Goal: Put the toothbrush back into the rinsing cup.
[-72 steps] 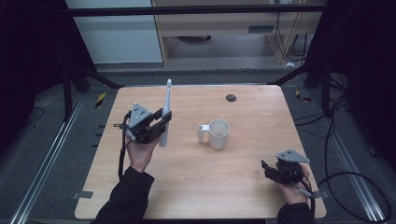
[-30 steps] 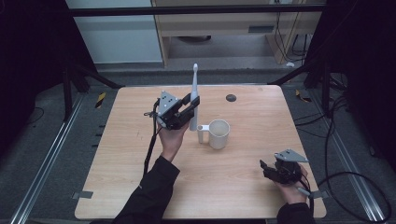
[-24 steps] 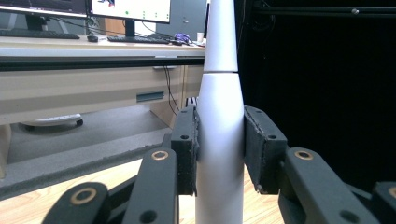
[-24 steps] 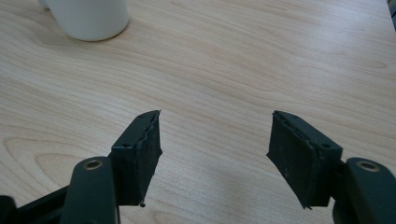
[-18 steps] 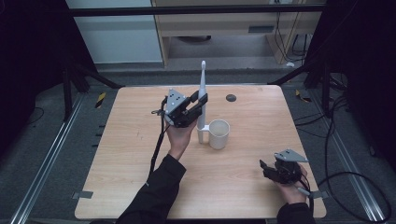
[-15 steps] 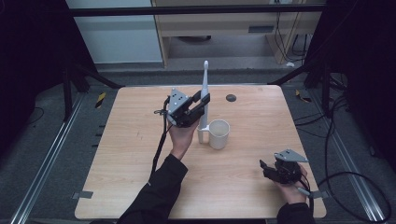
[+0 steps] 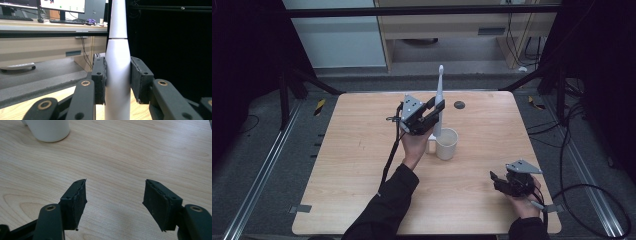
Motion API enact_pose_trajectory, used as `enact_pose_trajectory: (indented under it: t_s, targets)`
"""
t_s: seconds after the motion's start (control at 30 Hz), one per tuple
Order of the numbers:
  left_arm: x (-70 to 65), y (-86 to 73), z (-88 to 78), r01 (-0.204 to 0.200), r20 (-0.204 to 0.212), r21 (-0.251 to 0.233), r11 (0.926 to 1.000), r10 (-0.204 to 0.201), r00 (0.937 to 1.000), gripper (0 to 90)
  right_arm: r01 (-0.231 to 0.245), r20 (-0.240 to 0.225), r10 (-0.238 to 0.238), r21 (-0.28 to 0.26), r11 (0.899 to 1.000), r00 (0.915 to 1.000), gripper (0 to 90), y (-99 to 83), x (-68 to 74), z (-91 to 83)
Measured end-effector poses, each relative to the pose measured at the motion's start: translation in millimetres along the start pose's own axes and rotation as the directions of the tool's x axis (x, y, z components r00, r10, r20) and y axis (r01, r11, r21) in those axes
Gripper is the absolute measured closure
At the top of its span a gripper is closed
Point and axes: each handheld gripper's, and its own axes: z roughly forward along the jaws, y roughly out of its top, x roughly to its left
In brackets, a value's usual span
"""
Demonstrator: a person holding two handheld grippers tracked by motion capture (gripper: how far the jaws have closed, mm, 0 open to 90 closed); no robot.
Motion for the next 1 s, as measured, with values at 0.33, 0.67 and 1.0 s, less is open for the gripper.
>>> enact_pose_trajectory:
  t_s: [0.33,0.67,1.0]
  targets:
    - [-1.6,-5.8,9.8,-0.001,0.005,0.007,1.0,0.001,1.0,66.1,0.005,-0.001,-0.005,0.0,1.0,1.0,34.8,0.0,-0.3,0.5]
    - [-1.7,-15.7,19.9,0.0,0.011,0.03,0.9995,-0.001,0.9999,66.0,0.005,-0.002,-0.005,0.0,1.0,1.0,34.8,-0.1,-0.6,0.7]
    - [-2.1,-24.5,25.2,-0.009,0.017,0.045,0.999,0.008,0.9998,66.0,0.005,-0.002,-0.005,-0.001,1.0,1.0,34.9,-0.1,-0.6,0.8]
